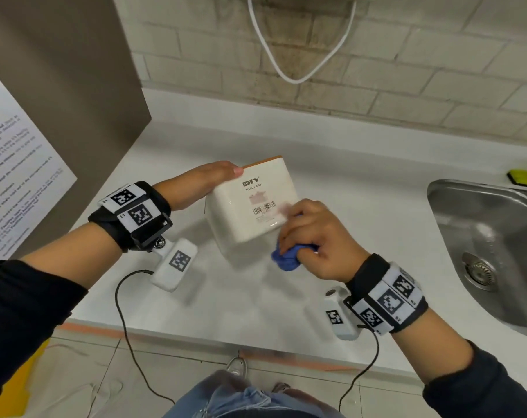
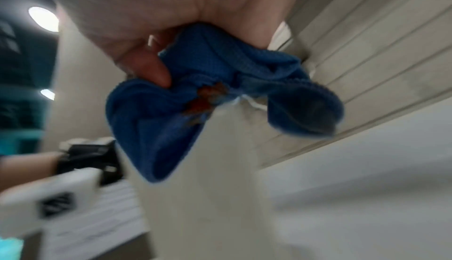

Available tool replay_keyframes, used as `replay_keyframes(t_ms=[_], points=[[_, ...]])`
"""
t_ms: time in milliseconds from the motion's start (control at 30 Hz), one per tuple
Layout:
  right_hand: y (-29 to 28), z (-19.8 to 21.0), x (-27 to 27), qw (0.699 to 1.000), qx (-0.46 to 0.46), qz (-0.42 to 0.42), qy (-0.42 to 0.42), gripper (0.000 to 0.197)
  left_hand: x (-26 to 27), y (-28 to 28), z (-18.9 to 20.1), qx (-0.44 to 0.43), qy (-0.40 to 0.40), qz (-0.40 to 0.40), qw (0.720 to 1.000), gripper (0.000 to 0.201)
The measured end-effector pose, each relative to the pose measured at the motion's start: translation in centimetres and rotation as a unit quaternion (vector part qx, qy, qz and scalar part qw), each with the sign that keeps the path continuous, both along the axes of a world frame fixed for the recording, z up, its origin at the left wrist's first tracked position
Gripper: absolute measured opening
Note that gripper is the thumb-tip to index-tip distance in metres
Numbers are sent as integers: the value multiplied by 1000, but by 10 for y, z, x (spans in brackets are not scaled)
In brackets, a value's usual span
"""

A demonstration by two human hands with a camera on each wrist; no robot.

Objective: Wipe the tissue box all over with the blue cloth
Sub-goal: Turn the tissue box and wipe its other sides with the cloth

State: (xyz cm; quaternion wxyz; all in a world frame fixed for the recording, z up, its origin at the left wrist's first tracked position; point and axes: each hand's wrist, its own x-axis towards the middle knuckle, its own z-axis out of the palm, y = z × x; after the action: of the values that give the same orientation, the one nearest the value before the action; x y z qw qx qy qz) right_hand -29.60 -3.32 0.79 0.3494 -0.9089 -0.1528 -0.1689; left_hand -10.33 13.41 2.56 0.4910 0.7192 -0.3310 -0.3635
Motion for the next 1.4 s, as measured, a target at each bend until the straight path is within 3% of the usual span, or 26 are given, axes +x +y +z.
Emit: replay_keyframes(t_ms=[100,200,300,500,700,833,1033,1100,1167,1267,1400], points=[[-27,-2,-24,988,83,-133,-15,29,-1,2,-2,-11,-2,6,1000,41],[-29,12,-31,933,259,-237,-74,29,-7,0,-4,-1,-10,-1,1000,38],[-18,25,-13,926,228,-277,-115,39,-9,-1,-5,0,-16,-7,1000,38],[2,9,25,968,130,-212,-21,41,-11,-1,-6,-10,-16,8,1000,44],[-6,-5,-13,976,141,-156,59,36,-10,0,-4,-1,-23,4,1000,61],[-21,9,-40,979,121,-125,107,28,-11,0,-4,5,-27,3,1000,67],[-7,49,-4,944,282,-168,-13,26,-13,0,-3,13,-26,5,1000,39],[1,48,18,955,233,-183,-14,17,-14,-1,-3,9,-19,9,1000,39],[6,37,32,968,90,-230,-35,12,-13,-2,-2,3,-12,14,1000,43],[13,21,34,952,-79,-288,-73,23,-13,-4,2,0,-3,19,1000,43],[18,8,28,965,-89,-240,-52,39,-12,-6,2,-1,5,18,1000,32]])
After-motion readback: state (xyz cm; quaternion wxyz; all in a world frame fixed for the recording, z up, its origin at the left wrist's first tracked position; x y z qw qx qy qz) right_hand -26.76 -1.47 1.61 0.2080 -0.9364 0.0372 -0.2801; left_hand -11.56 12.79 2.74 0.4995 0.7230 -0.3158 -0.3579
